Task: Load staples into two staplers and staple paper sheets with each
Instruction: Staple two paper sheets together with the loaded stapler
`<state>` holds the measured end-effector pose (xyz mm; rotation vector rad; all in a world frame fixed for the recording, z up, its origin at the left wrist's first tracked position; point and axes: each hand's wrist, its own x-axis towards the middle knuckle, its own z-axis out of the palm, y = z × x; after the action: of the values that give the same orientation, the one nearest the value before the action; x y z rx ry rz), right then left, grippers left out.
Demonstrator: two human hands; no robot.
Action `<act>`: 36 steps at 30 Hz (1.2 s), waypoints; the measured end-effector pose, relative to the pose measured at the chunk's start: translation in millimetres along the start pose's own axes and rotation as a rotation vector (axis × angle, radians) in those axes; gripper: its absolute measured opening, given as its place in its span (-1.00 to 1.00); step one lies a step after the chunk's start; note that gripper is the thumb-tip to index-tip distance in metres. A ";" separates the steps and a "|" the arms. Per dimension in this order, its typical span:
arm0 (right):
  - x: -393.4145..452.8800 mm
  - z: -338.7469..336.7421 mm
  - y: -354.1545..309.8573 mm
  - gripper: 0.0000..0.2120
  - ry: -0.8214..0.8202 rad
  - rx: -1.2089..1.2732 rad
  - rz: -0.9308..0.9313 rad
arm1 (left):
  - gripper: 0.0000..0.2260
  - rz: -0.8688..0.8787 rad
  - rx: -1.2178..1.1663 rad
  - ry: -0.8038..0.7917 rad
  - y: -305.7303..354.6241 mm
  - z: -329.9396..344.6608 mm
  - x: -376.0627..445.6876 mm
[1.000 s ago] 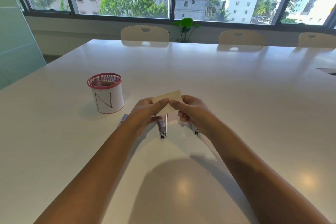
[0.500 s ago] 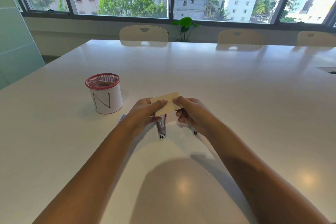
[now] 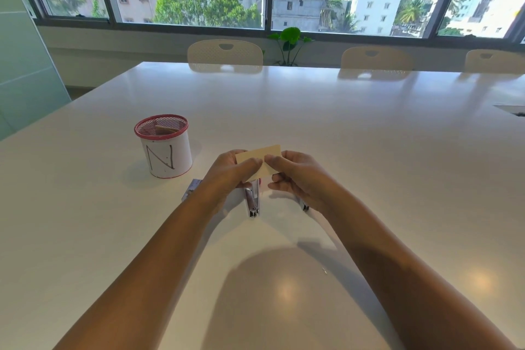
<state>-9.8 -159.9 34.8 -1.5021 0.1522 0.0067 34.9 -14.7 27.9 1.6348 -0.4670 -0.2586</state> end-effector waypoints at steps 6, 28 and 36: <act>0.0 -0.5 -1.9 -0.91 -0.021 0.005 0.009 | -0.63 -0.004 0.024 -0.026 2.1 -0.1 -2.1; -5.7 2.1 -10.0 -0.85 0.046 0.217 -0.006 | -0.94 0.380 0.422 0.702 25.1 -47.8 -0.8; -7.1 4.5 -11.8 -0.81 0.059 0.179 -0.015 | -0.79 0.354 0.944 1.039 22.0 -89.8 -4.5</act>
<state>-15.3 -155.7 47.5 -1.3249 0.1844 -0.0615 66.5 66.1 60.1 2.2425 -0.0262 1.2026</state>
